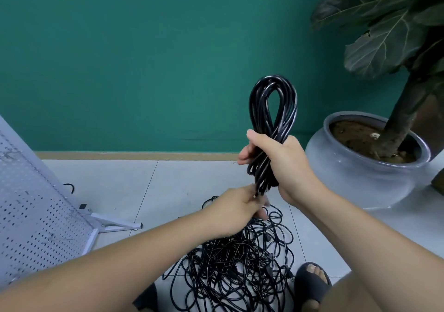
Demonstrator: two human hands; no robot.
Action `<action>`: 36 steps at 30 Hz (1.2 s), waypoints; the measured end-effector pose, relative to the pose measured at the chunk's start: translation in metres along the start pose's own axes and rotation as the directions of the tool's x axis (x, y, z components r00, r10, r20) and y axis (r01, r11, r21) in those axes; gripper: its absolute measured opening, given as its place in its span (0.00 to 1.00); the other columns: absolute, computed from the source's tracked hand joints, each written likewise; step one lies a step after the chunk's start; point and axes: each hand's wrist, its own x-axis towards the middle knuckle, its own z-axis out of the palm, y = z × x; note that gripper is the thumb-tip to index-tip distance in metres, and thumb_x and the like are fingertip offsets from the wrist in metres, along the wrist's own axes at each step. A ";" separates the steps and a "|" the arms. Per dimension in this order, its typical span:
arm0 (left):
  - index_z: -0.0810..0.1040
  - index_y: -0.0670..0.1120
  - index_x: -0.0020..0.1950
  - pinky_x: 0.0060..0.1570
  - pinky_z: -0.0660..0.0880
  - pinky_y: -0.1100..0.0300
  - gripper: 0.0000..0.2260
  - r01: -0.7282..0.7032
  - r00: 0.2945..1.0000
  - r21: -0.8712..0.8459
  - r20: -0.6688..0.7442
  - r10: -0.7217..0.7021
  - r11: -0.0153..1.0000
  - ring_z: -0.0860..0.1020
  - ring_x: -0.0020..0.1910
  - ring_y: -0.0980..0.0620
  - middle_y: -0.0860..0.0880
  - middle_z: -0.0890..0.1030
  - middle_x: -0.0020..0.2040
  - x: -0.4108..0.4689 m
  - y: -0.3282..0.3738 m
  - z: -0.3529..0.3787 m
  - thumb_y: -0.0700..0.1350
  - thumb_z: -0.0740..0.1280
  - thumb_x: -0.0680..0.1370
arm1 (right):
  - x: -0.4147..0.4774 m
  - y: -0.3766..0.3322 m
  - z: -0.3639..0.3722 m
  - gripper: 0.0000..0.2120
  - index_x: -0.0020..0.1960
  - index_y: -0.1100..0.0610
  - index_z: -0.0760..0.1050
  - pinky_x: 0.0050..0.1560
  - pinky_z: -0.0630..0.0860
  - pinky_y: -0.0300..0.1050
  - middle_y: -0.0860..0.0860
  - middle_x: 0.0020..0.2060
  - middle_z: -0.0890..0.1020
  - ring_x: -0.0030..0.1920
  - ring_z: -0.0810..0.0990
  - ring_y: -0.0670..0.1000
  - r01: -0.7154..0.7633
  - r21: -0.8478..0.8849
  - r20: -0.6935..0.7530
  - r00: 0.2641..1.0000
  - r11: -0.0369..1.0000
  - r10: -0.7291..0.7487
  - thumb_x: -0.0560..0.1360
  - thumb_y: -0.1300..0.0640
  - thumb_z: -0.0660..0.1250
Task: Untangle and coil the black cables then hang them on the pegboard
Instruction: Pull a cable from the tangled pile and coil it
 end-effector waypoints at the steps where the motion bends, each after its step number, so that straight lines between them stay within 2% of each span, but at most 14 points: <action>1: 0.81 0.53 0.55 0.48 0.79 0.49 0.11 0.007 1.000 0.008 0.026 -0.008 1.000 0.78 0.39 0.48 0.56 0.89 0.50 -0.004 0.002 0.005 0.55 0.61 0.87 | 0.001 -0.001 -0.002 0.17 0.38 0.59 0.80 0.43 0.80 0.52 0.58 0.37 0.86 0.37 0.85 0.60 -0.003 0.060 -0.034 0.999 0.998 0.005 0.84 0.54 0.70; 2: 0.81 0.53 0.54 0.51 0.81 0.52 0.12 0.001 0.999 0.032 0.043 -0.002 0.999 0.81 0.41 0.50 0.55 0.89 0.51 -0.006 0.002 0.009 0.55 0.61 0.87 | 0.002 -0.003 -0.004 0.16 0.40 0.61 0.78 0.42 0.81 0.52 0.58 0.35 0.83 0.35 0.84 0.60 -0.006 0.116 -0.070 0.997 0.993 0.014 0.84 0.55 0.69; 4: 0.80 0.54 0.52 0.53 0.82 0.46 0.12 -0.033 0.998 0.128 0.062 0.025 0.991 0.85 0.46 0.46 0.51 0.88 0.51 -0.013 0.005 0.011 0.58 0.60 0.85 | 0.008 -0.005 -0.009 0.15 0.41 0.62 0.76 0.41 0.81 0.54 0.59 0.32 0.79 0.31 0.80 0.59 -0.006 0.180 -0.131 0.991 0.984 0.029 0.84 0.55 0.70; 6: 0.78 0.54 0.51 0.48 0.82 0.43 0.12 -0.046 0.996 0.210 0.082 0.029 0.977 0.82 0.40 0.45 0.49 0.87 0.47 -0.019 0.012 0.006 0.58 0.59 0.84 | 0.013 -0.006 -0.014 0.15 0.40 0.62 0.75 0.42 0.80 0.54 0.58 0.31 0.76 0.27 0.76 0.57 0.004 0.180 -0.171 0.985 0.984 0.027 0.83 0.56 0.70; 9: 0.76 0.51 0.49 0.42 0.80 0.49 0.11 -0.031 0.992 0.258 0.124 -0.001 0.966 0.76 0.32 0.52 0.54 0.88 0.43 -0.029 0.026 -0.009 0.55 0.60 0.87 | 0.019 -0.006 -0.020 0.17 0.36 0.60 0.74 0.42 0.78 0.55 0.57 0.29 0.74 0.24 0.75 0.54 0.023 0.096 -0.200 0.980 0.995 -0.004 0.82 0.57 0.70; 11: 0.75 0.50 0.49 0.39 0.79 0.52 0.11 -0.051 0.993 0.304 0.115 0.016 0.951 0.77 0.31 0.52 0.52 0.88 0.39 -0.040 0.037 -0.020 0.54 0.60 0.87 | 0.023 -0.005 -0.024 0.17 0.35 0.61 0.74 0.41 0.78 0.56 0.57 0.28 0.74 0.23 0.75 0.53 0.043 0.032 -0.207 0.978 0.999 -0.036 0.82 0.57 0.69; 15: 0.76 0.49 0.43 0.38 0.78 0.53 0.10 -0.164 0.984 0.397 0.003 0.177 0.903 0.81 0.32 0.53 0.50 0.82 0.33 -0.056 0.054 -0.044 0.49 0.65 0.84 | 0.028 -0.004 -0.027 0.18 0.35 0.63 0.74 0.41 0.82 0.60 0.55 0.27 0.75 0.22 0.75 0.53 0.067 -0.085 -0.220 0.972 0.994 -0.085 0.82 0.57 0.69; 19: 0.77 0.49 0.38 0.36 0.69 0.55 0.12 -0.337 0.937 0.254 -0.006 0.350 0.907 0.71 0.32 0.54 0.48 0.76 0.33 -0.066 0.064 -0.068 0.48 0.72 0.81 | 0.033 -0.002 -0.030 0.19 0.36 0.65 0.73 0.43 0.84 0.68 0.55 0.27 0.76 0.23 0.77 0.52 0.055 -0.222 -0.203 0.974 0.973 -0.102 0.82 0.55 0.69; 23: 0.82 0.47 0.42 0.32 0.70 0.60 0.08 -0.437 0.894 -0.044 -0.134 0.428 0.898 0.70 0.32 0.52 0.47 0.73 0.32 -0.073 0.070 -0.082 0.48 0.73 0.79 | 0.036 0.001 -0.029 0.24 0.42 0.70 0.72 0.40 0.83 0.55 0.57 0.28 0.77 0.26 0.83 0.54 0.044 -0.413 -0.138 0.984 0.910 -0.110 0.81 0.49 0.69; 25: 0.83 0.47 0.44 0.32 0.68 0.60 0.07 -0.462 0.870 -0.135 -0.261 0.419 0.876 0.68 0.31 0.51 0.49 0.70 0.32 -0.069 0.071 -0.088 0.49 0.73 0.79 | 0.032 0.004 -0.022 0.26 0.42 0.67 0.73 0.41 0.84 0.57 0.58 0.28 0.78 0.29 0.83 0.58 0.050 -0.451 -0.062 0.994 0.891 -0.088 0.81 0.43 0.70; 27: 0.84 0.49 0.44 0.34 0.66 0.58 0.05 -0.471 0.837 -0.172 -0.397 0.377 0.865 0.67 0.32 0.50 0.50 0.71 0.32 -0.063 0.069 -0.093 0.48 0.74 0.79 | 0.024 0.007 -0.012 0.28 0.40 0.65 0.73 0.40 0.84 0.61 0.57 0.28 0.79 0.28 0.84 0.59 0.006 -0.367 0.021 1.000 0.930 0.002 0.82 0.40 0.70; 29: 0.84 0.51 0.43 0.36 0.66 0.58 0.06 -0.473 0.790 -0.165 -0.516 0.333 0.866 0.67 0.32 0.52 0.54 0.73 0.32 -0.056 0.067 -0.097 0.46 0.76 0.79 | 0.014 0.006 0.000 0.30 0.37 0.61 0.74 0.33 0.81 0.53 0.58 0.29 0.78 0.27 0.81 0.59 -0.060 -0.245 0.103 0.991 0.968 0.087 0.83 0.36 0.68; 32: 0.83 0.48 0.42 0.34 0.65 0.64 0.07 -0.449 0.746 -0.172 -0.613 0.261 0.877 0.67 0.30 0.58 0.58 0.73 0.31 -0.050 0.066 -0.101 0.45 0.77 0.78 | -0.002 -0.001 0.016 0.33 0.40 0.59 0.77 0.31 0.78 0.44 0.60 0.30 0.75 0.29 0.77 0.57 -0.143 -0.059 0.181 0.972 0.988 0.151 0.79 0.28 0.63; 36: 0.81 0.44 0.42 0.31 0.63 0.63 0.11 -0.408 0.751 -0.277 -0.644 0.147 0.870 0.65 0.29 0.57 0.57 0.70 0.30 -0.045 0.067 -0.099 0.48 0.79 0.77 | -0.015 -0.005 0.023 0.41 0.40 0.59 0.79 0.37 0.81 0.51 0.59 0.30 0.75 0.28 0.77 0.57 -0.183 0.067 0.220 0.962 0.981 0.164 0.67 0.19 0.56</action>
